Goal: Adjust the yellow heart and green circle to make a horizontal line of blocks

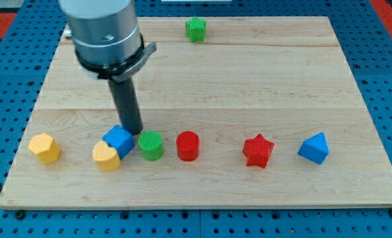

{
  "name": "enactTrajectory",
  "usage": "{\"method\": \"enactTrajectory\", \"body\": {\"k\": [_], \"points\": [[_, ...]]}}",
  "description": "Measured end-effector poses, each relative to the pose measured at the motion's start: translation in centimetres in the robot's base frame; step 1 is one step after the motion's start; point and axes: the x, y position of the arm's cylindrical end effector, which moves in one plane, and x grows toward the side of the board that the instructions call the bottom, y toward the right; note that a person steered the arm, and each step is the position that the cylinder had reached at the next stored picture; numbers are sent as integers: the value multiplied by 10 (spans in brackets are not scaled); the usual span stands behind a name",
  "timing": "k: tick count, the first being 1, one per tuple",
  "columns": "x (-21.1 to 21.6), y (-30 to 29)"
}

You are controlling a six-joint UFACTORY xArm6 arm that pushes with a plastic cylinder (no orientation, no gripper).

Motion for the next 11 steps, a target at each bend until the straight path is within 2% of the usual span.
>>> {"method": "enactTrajectory", "body": {"k": [1,2,3,4,5,7,9,11], "points": [[14,0],[43,30],[116,34],[114,-4],[103,-89],[92,-5],[66,-56],[87,95]]}}
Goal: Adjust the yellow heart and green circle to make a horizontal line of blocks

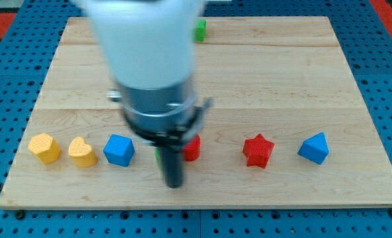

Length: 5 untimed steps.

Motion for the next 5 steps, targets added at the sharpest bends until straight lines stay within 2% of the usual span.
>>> {"method": "enactTrajectory", "body": {"k": [1,2,3,4,5], "points": [[16,17],[-7,4],[-27,-38],[-31,-47],[9,-29]]}}
